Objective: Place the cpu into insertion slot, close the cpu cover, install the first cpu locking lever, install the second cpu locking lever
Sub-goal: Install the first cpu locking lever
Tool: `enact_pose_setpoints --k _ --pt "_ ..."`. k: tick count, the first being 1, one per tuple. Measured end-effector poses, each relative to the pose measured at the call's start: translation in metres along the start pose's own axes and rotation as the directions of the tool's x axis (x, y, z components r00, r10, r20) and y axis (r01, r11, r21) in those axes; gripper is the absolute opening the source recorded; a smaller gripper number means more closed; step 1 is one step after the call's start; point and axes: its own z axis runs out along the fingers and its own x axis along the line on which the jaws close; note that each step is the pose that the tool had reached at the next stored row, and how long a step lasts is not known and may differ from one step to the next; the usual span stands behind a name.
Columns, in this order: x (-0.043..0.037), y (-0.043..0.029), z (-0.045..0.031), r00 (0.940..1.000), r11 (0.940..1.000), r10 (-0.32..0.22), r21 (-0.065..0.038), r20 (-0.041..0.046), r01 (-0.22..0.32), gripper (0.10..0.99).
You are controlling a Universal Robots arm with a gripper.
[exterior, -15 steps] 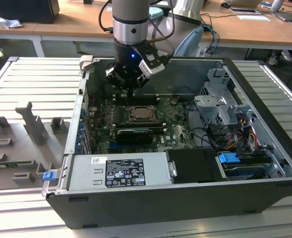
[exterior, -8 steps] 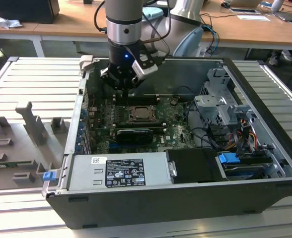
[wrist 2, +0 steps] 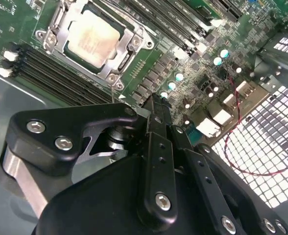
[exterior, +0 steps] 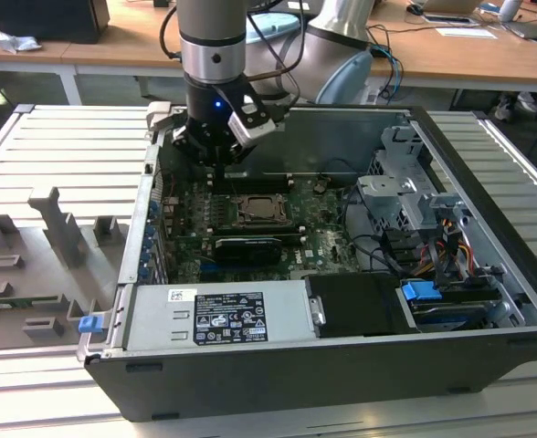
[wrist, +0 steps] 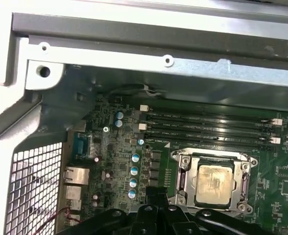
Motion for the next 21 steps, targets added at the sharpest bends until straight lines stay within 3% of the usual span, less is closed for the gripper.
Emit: enact_pose_setpoints --k 3,9,14,21 --pt "0.003 0.005 0.0024 1.0 1.0 0.0 0.0 0.0001 0.0 0.106" --pt "0.0017 0.0189 0.0077 1.0 1.0 0.006 0.0 0.0002 -0.006 0.106" --pt "-0.0008 0.0242 0.0081 1.0 1.0 0.006 0.0 0.0002 -0.006 0.106" --pt "-0.0145 0.0265 0.0085 1.0 1.0 0.006 0.0 0.0001 -0.006 0.106"
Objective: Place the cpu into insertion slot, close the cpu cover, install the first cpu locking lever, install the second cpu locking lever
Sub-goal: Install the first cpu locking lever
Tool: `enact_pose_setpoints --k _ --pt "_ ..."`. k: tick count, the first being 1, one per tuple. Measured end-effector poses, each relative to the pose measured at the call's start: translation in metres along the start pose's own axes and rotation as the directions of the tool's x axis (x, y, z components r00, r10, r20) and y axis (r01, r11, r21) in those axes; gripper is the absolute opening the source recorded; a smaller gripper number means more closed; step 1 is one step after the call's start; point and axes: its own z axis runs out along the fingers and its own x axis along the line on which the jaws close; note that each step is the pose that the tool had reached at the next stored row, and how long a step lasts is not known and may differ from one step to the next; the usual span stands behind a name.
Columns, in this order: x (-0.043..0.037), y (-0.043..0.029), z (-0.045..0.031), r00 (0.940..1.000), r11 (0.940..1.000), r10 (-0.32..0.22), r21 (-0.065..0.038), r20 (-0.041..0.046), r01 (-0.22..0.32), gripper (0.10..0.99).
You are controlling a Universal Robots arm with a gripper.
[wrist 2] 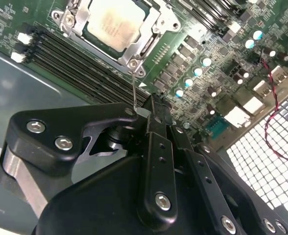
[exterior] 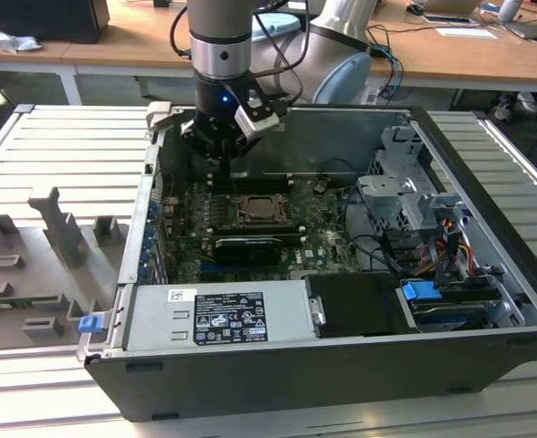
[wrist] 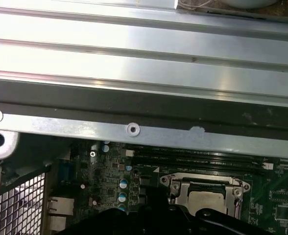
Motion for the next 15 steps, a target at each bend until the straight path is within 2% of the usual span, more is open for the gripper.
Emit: enact_pose_setpoints --k 15 --pt "-0.0057 -0.0005 0.0002 1.0 1.0 0.0 0.0 0.0 0.0 0.106"
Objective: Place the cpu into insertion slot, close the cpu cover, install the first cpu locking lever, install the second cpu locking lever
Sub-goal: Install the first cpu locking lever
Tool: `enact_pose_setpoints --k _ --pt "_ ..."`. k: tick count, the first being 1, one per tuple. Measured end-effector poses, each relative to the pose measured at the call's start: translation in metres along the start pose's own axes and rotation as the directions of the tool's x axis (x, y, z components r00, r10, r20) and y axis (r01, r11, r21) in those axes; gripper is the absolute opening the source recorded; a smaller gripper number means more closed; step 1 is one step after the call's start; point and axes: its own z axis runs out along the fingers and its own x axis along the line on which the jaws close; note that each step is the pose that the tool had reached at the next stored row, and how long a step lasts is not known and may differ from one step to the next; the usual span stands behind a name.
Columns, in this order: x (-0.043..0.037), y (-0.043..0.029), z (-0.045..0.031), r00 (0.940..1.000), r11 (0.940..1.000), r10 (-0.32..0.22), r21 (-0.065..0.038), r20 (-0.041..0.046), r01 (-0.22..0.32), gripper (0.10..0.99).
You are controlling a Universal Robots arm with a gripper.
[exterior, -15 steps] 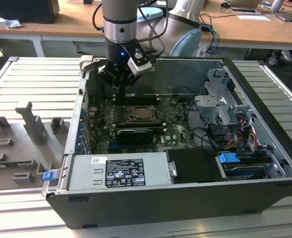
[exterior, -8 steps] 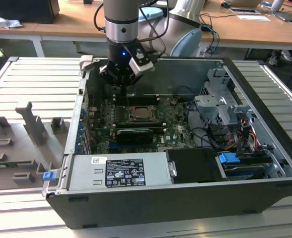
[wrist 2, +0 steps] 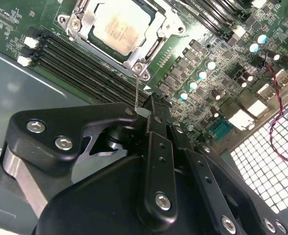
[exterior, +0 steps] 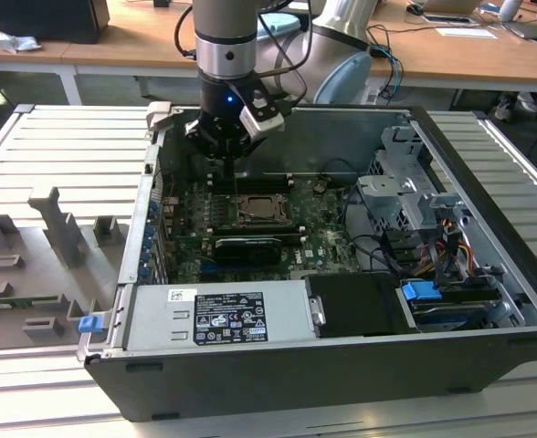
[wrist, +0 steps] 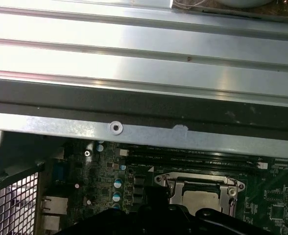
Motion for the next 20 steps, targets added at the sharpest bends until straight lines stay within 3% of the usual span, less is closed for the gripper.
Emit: enact_pose_setpoints --k 8,16,18,19,20 --pt "-0.0058 -0.0005 0.0002 1.0 1.0 0.0 0.0 0.0002 0.0 0.106" --pt "-0.0251 -0.0021 0.0017 1.0 1.0 0.0 -0.001 0.0002 0.0 0.106" --pt "-0.0261 -0.0029 0.0021 1.0 0.9989 0.001 -0.047 0.0042 -0.001 0.106" --pt "-0.0264 -0.0037 0.0026 1.0 0.9981 0.003 -0.062 0.0055 -0.003 0.106" --pt "-0.0268 -0.0043 0.0032 1.0 0.9978 0.003 -0.067 0.0059 -0.003 0.106"
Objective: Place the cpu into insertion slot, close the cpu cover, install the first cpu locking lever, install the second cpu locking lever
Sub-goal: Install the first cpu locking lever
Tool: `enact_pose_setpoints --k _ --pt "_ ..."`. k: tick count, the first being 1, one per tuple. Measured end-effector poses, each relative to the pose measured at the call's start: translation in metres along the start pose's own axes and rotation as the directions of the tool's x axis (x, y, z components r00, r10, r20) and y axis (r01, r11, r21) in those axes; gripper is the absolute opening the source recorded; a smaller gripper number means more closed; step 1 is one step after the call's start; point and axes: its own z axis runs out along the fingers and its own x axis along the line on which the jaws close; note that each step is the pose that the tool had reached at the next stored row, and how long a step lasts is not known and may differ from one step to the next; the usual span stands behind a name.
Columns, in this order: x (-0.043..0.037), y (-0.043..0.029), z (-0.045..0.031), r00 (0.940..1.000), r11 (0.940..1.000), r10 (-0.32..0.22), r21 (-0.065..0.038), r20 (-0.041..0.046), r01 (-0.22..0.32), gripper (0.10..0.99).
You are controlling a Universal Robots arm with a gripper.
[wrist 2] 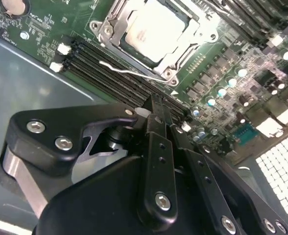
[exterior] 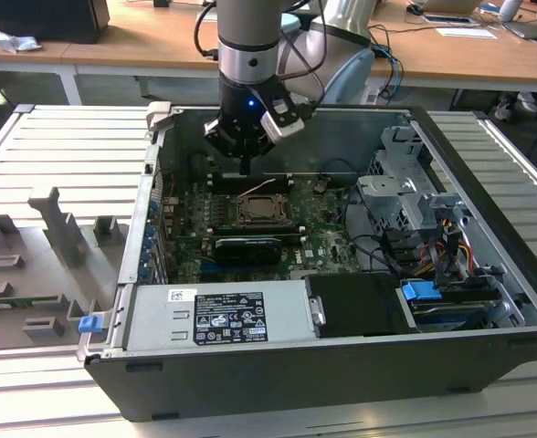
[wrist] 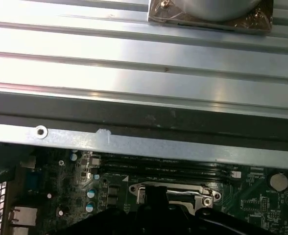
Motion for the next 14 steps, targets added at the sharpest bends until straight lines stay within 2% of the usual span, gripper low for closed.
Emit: enact_pose_setpoints --k 3,4,6,7,14 --pt "-0.0063 -0.001 0.005 1.0 1.0 0.003 -0.002 0.0003 -0.003 0.106" --pt "-0.0098 -0.0016 0.0079 1.0 1.0 0.007 -0.006 0.0011 -0.007 0.106" --pt "-0.0122 -0.0019 0.0088 1.0 0.9998 0.009 -0.02 0.0022 -0.009 0.106" --pt "-0.0159 -0.0024 0.012 0.9999 0.9995 0.013 -0.027 0.0031 -0.013 0.106" --pt "-0.021 -0.0032 0.0168 1.0 0.9996 0.007 -0.027 0.0026 -0.007 0.106"
